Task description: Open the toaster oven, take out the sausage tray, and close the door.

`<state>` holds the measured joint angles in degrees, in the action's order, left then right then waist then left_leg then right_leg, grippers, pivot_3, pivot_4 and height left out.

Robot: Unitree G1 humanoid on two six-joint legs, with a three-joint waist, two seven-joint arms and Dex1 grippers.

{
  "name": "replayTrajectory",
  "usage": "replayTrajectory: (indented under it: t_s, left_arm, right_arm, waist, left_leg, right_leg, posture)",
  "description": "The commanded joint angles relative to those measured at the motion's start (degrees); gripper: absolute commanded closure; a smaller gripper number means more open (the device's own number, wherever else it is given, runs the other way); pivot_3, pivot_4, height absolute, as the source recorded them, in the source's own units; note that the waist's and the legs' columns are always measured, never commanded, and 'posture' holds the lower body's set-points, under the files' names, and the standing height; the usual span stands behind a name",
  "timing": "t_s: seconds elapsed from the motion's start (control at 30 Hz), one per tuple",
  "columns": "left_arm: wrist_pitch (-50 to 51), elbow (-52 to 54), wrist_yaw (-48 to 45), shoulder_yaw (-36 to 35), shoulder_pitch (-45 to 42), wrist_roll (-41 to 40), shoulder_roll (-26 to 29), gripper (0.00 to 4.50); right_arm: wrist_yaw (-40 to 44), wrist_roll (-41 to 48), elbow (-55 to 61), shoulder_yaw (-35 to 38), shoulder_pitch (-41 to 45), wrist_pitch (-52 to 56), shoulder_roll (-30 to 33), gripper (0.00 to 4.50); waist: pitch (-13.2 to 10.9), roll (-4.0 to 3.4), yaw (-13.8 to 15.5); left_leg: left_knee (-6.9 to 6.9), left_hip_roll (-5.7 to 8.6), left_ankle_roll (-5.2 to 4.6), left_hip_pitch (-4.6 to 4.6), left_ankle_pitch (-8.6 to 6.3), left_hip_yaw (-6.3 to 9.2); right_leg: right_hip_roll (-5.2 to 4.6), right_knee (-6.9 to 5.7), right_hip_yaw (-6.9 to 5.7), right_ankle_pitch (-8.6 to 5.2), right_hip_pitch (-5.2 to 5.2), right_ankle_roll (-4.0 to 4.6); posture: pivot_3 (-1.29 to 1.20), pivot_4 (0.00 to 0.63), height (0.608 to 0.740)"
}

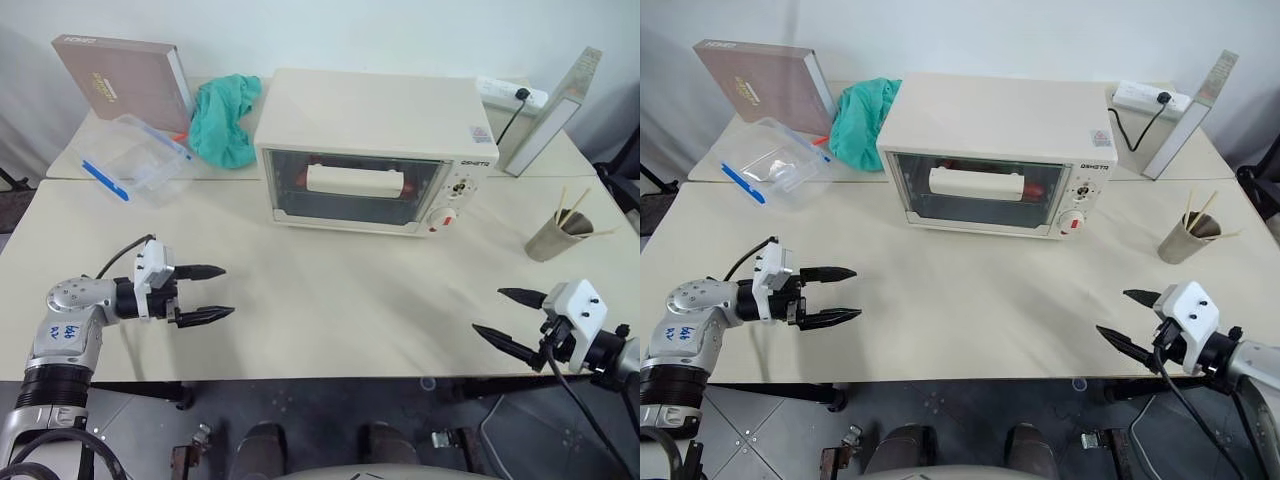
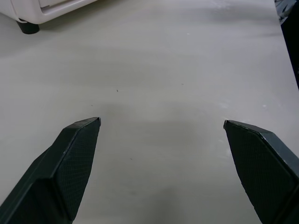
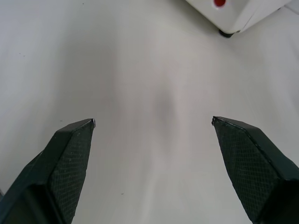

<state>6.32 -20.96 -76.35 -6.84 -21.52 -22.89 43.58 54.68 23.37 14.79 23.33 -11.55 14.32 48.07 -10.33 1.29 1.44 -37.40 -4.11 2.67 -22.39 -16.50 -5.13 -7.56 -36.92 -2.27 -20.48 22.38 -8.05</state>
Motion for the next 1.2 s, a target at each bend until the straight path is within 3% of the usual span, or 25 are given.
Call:
replayTrajectory:
  t_s: [0.03,0.2,0.4,0.6,0.83,1.2]
  left_arm:
    - [-0.3,0.5,-1.0,-1.9,-1.1,-2.0,0.0,0.00]
    - [1.9,2.0,3.0,-2.0,-2.1,-1.7,-1.2,0.00]
    - [5.2,6.3,3.8,-3.8,-3.3,-5.7,-3.2,0.00]
    - [5.5,9.0,5.4,-4.2,-4.3,-7.9,-7.1,0.00]
    - [6.5,10.5,5.3,-4.4,-3.8,-8.7,-8.2,0.00]
    - [7.5,12.2,7.3,-6.3,-2.8,-9.4,-7.9,0.00]
  right_arm:
    - [0.2,1.1,1.8,2.2,-0.1,0.9,0.9,0.30]
    - [-1.6,2.9,5.9,1.1,1.9,5.7,0.8,0.30]
    - [-9.6,10.7,16.0,-2.0,8.5,20.2,-1.1,0.30]
    - [-18.3,15.9,17.7,-11.9,25.8,27.9,-8.8,0.30]
    - [-16.3,10.9,7.8,-20.2,37.7,24.6,-11.9,0.30]
    - [-11.0,4.2,-4.8,-23.7,47.6,15.0,-14.9,0.30]
  waist:
    - [0.0,0.00,0.0]
    - [0.0,0.00,-0.1]
    - [0.0,0.00,-0.1]
    - [0.0,0.00,-0.3]
    - [0.0,0.00,-0.2]
    - [0.0,0.00,-1.1]
  left_leg:
    - [-0.01,0.00,-0.01,0.00,-0.01,0.00]
    - [-0.04,0.00,-0.02,0.00,-0.01,0.00]
    - [-0.06,-0.03,-0.02,-0.02,-0.02,0.01]
    - [-0.08,-0.04,-0.02,-0.04,-0.04,0.02]
    - [-0.18,-0.04,-0.11,-0.16,-0.11,-0.01]
    - [-0.49,-0.05,-0.26,-0.42,-0.24,0.00]
  right_leg:
    - [0.00,0.00,0.00,0.00,0.00,0.00]
    - [0.00,-0.04,0.00,0.00,0.00,0.00]
    - [0.01,-0.18,0.00,0.00,0.02,-0.01]
    - [0.01,-0.18,0.00,0.00,0.04,0.00]
    - [0.01,-0.23,-0.01,0.02,0.07,-0.04]
    - [0.01,-0.23,-0.04,0.08,0.18,-0.13]
  posture:
    - [0.00,0.150,0.740]
    - [0.00,0.150,0.740]
    - [0.00,0.150,0.740]
    - [0.00,0.150,0.740]
    - [0.00,0.150,0.740]
    - [0.00,0.150,0.740]
